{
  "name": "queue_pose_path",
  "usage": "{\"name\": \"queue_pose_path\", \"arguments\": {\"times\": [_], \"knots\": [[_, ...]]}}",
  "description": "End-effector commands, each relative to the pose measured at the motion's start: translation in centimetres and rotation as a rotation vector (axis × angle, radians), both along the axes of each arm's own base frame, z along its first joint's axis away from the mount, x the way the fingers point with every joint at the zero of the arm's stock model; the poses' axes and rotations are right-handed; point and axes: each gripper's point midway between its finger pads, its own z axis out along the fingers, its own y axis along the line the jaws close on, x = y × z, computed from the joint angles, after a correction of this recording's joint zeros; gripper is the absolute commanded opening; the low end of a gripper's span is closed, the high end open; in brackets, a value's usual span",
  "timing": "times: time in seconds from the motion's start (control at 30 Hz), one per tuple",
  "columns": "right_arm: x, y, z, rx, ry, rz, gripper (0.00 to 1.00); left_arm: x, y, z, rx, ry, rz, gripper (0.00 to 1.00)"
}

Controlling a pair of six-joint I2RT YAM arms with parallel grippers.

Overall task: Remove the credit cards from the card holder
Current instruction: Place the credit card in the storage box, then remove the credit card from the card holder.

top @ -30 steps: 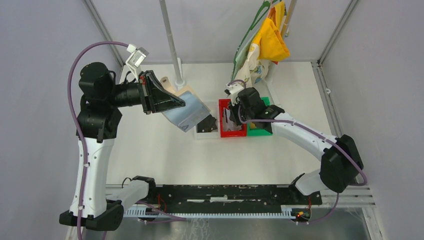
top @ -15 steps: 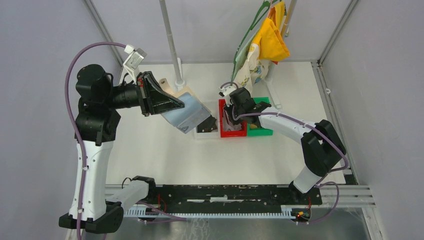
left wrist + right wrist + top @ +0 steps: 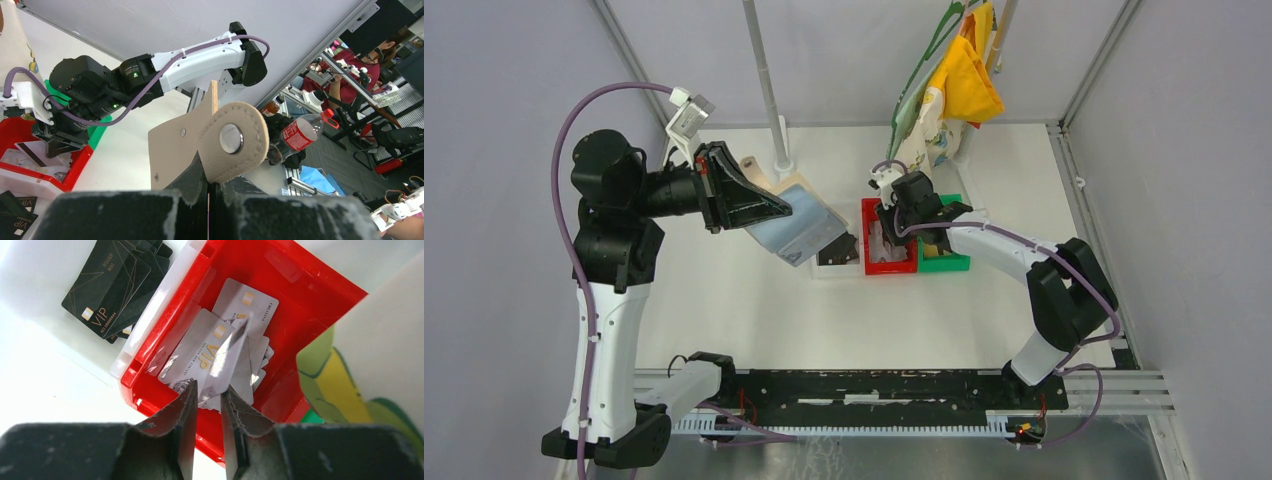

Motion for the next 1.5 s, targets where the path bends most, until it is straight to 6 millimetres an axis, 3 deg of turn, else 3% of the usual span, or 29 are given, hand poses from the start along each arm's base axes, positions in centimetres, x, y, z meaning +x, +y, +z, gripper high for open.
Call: {"name": "queue_pose_path", "arguments": {"times": [0.0,0.17,0.3,0.5,0.57,0.67,0.87,1.0,1.2,1.47], "knots": [[0.9,0.0,1.6,0.001,-0.063,0.000,0.31,-1.2,0.1,1.6,-0.021,-0.055,-0.018,0.02],[1.8,-1.4,3.4,-0.040,-0.137,-0.058,0.42,-1.0,0.1,1.4,-0.024,-0.051,-0.015,0.02],[1.7,-1.4,6.5,-0.024,-0.214,-0.066,0.51,-1.0,0.1,1.4,-0.025,-0.051,-0.015,0.02],[0.2,-1.4,11.5,0.007,-0.305,-0.066,0.54,-0.8,0.1,1.3,-0.026,-0.047,-0.015,0.02],[-1.2,-0.5,13.8,0.094,-0.323,-0.013,0.56,-0.8,0.1,1.3,-0.027,-0.050,-0.014,0.02],[-4.3,1.5,18.3,0.270,-0.360,0.134,0.71,-0.8,0.1,1.2,-0.026,-0.047,-0.017,0.02],[-10.8,3.4,29.9,0.568,-0.505,0.433,0.96,-1.4,0.1,0.0,-0.014,-0.031,-0.052,0.02],[-14.8,3.9,34.6,0.700,-0.549,0.616,0.98,-2.1,0.2,-0.8,-0.001,-0.022,-0.084,0.02],[-18.8,4.9,37.7,0.869,-0.537,0.807,0.98,-3.1,0.3,-1.6,0.008,-0.008,-0.120,0.02],[-21.5,8.9,38.1,0.893,-0.484,0.934,0.98,-3.5,0.4,-3.1,0.021,0.027,-0.138,0.02]]}}
